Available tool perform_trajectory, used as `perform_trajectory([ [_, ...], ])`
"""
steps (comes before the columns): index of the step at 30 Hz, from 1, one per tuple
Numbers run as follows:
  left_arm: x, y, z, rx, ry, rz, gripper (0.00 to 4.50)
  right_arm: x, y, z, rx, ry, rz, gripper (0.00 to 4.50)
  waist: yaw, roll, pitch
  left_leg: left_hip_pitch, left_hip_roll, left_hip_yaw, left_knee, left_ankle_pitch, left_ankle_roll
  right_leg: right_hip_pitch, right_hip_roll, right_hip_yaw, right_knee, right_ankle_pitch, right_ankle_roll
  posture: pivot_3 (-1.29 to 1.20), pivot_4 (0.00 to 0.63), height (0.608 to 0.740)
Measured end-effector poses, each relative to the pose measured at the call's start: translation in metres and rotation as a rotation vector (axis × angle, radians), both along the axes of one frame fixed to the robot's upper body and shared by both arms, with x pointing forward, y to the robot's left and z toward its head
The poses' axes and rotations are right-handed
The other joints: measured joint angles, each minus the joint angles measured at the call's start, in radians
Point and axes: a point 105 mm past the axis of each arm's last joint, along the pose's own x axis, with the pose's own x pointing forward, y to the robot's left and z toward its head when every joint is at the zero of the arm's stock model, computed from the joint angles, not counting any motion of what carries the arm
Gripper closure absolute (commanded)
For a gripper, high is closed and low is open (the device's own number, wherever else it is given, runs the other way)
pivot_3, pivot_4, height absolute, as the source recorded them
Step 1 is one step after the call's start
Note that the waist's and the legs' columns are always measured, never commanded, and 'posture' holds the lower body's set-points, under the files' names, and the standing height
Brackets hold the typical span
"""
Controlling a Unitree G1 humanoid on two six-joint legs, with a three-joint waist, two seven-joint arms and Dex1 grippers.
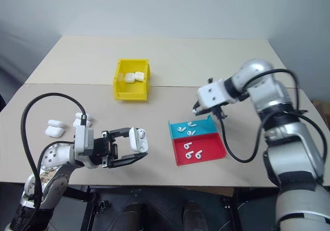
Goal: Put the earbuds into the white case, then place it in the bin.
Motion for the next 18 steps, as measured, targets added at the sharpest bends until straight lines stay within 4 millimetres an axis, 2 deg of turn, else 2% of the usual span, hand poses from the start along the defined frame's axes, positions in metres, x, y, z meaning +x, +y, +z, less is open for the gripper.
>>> perform_trajectory([
  [2,0.001,-0.004,0.006,-0.034,-0.014,-0.018,1.73,-0.018,-0.003,0.015,0.186,0.050,-0.051,3.73,0.010,0.000,0.000,0.000,0.000,0.000,0.000,0.000,0.000,0.000,0.000,0.000,0.000,0.000,0.000,0.00,0.150,0.740],
  [6,0.007,-0.013,0.017,-0.069,-0.044,-0.057,1.73,-0.053,0.005,0.042,0.522,0.160,-0.097,3.73,0.011,0.000,0.000,0.000,0.000,0.000,0.001,0.000,0.000,0.000,0.000,0.000,0.000,0.000,0.000,0.00,0.150,0.740],
  [10,0.018,-0.024,0.027,-0.092,-0.055,-0.101,1.73,-0.091,0.015,0.065,0.878,0.348,-0.111,3.73,0.007,-0.001,-0.001,0.000,0.000,-0.001,0.001,0.000,0.000,0.001,0.001,0.000,0.000,0.000,0.000,0.00,0.150,0.740],
  [14,0.025,-0.030,0.032,-0.097,-0.056,-0.132,1.73,-0.115,0.029,0.057,1.012,0.518,-0.119,3.73,0.006,-0.001,-0.001,-0.001,-0.001,-0.001,0.001,0.000,0.000,0.001,0.000,0.000,-0.001,0.000,0.001,0.00,0.150,0.740],
  [18,0.029,-0.035,0.037,-0.112,-0.062,-0.159,1.73,-0.128,0.040,0.052,1.051,0.564,-0.139,3.73,0.006,-0.001,-0.001,-0.002,-0.001,-0.001,0.001,0.000,0.000,0.001,0.000,0.000,-0.002,0.000,0.001,0.00,0.150,0.740],
])
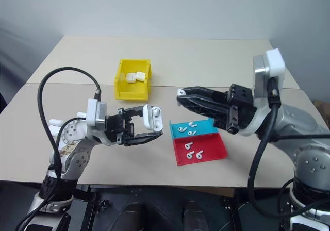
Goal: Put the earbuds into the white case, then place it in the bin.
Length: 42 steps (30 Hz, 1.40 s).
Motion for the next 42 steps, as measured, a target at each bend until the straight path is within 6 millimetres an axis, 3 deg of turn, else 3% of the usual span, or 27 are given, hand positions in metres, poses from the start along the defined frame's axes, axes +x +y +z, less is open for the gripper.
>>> perform_trajectory([
  [4,0.000,-0.008,0.003,-0.012,-0.003,-0.038,1.73,-0.005,0.008,0.001,0.027,0.020,0.009,3.73,0.000,0.000,0.000,0.000,0.000,0.000,0.000,0.000,0.000,0.000,0.000,0.000,0.000,0.000,0.000,0.00,0.150,0.740],
  [11,0.001,-0.009,0.002,-0.013,0.004,-0.044,1.73,-0.004,0.022,-0.015,-0.007,0.076,0.048,3.73,0.001,0.000,0.000,0.000,0.000,0.000,0.000,0.000,0.000,0.000,0.000,0.000,-0.001,0.000,0.000,0.00,0.150,0.740],
  [19,0.001,-0.009,0.003,-0.015,0.002,-0.040,1.73,-0.001,0.024,-0.030,-0.050,0.088,0.057,3.73,0.002,0.000,0.000,0.000,0.000,0.000,0.000,0.000,0.000,0.000,0.000,0.000,-0.001,0.000,0.000,0.00,0.150,0.740],
  [39,0.000,-0.010,0.000,-0.011,0.008,-0.039,1.73,0.004,0.024,-0.040,-0.076,0.040,0.023,3.73,0.002,0.000,0.000,0.000,0.000,0.000,0.000,0.000,0.000,0.000,0.000,0.000,-0.001,0.000,0.000,0.00,0.150,0.740],
  [42,0.000,-0.010,0.000,-0.011,0.007,-0.039,1.73,0.004,0.024,-0.040,-0.076,0.033,0.022,2.89,0.002,0.000,0.000,0.000,0.000,0.000,0.000,0.000,0.000,0.000,0.000,0.000,-0.001,0.000,0.000,0.00,0.150,0.740],
])
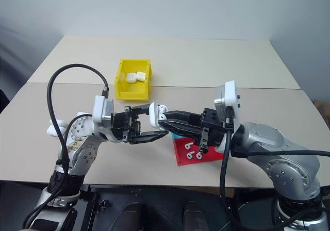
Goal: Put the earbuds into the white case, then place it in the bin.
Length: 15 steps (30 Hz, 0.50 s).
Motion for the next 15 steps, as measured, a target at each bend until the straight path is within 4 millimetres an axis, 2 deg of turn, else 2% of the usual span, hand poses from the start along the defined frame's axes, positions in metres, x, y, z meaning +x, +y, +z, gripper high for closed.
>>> perform_trajectory([
  [2,0.001,0.000,0.000,0.000,0.001,0.004,1.73,0.000,0.000,0.000,-0.008,-0.011,-0.003,2.26,0.000,0.000,0.000,0.000,0.000,0.000,0.000,0.000,0.000,0.000,0.000,0.000,0.000,0.000,0.000,0.00,0.150,0.740],
  [12,0.001,0.000,-0.001,0.004,0.001,0.008,1.73,-0.002,-0.002,-0.004,-0.018,-0.034,-0.005,2.26,0.000,0.000,0.000,0.000,0.000,0.000,0.000,0.000,0.000,0.000,0.000,0.000,0.000,0.000,0.000,0.00,0.150,0.740],
  [15,0.002,0.001,-0.001,0.005,0.002,0.010,1.73,-0.005,-0.009,-0.004,-0.049,-0.045,0.011,2.26,0.001,0.000,0.000,0.000,0.000,0.000,0.000,0.000,0.000,0.000,0.000,0.000,0.000,0.000,0.000,0.00,0.150,0.740],
])
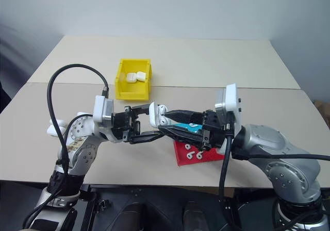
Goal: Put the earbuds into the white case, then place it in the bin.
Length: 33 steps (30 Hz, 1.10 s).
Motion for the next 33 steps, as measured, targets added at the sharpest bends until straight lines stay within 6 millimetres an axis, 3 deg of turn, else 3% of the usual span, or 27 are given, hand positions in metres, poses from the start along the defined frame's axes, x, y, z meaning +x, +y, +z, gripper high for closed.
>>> perform_trajectory([
  [5,0.006,0.001,-0.006,0.015,0.019,0.014,1.73,-0.001,-0.016,0.014,-0.064,-0.077,0.040,2.42,-0.001,0.000,0.000,0.001,0.000,0.000,0.000,0.000,0.000,0.000,0.000,0.000,0.000,0.000,0.000,0.00,0.150,0.740],
  [7,0.009,-0.002,-0.006,0.018,0.021,0.014,1.73,0.001,-0.020,0.027,-0.097,-0.131,0.053,2.84,-0.003,0.000,0.000,0.001,0.000,0.000,0.000,0.000,0.000,0.001,0.000,0.000,0.000,0.000,0.000,0.00,0.150,0.740],
  [12,0.017,-0.011,-0.003,0.035,-0.007,0.012,1.73,0.010,-0.014,0.059,-0.199,-0.271,0.109,4.47,-0.005,0.000,0.000,0.000,0.000,0.000,0.000,0.000,0.000,0.000,0.001,0.000,-0.001,0.000,0.000,0.00,0.150,0.740],
  [17,0.024,-0.019,-0.007,0.040,-0.003,0.017,1.73,0.023,0.007,0.067,-0.255,-0.297,0.197,4.47,-0.003,0.000,0.000,-0.001,0.000,0.000,0.000,0.000,0.000,-0.001,0.000,0.000,-0.001,0.000,0.000,0.00,0.150,0.740],
  [23,0.026,-0.026,-0.003,0.041,-0.037,0.013,1.73,0.031,0.031,0.048,-0.340,-0.281,0.268,4.47,0.000,0.000,0.000,-0.002,0.000,0.000,0.000,0.000,0.000,-0.002,0.000,0.000,0.000,0.000,0.000,0.00,0.150,0.740],
  [33,0.028,-0.027,-0.007,0.054,-0.032,0.022,1.73,0.041,0.035,0.033,-0.449,-0.323,0.240,4.47,0.001,0.000,0.000,-0.002,0.000,0.000,0.000,0.000,0.000,-0.002,0.000,0.000,0.000,0.000,0.000,0.00,0.150,0.740],
])
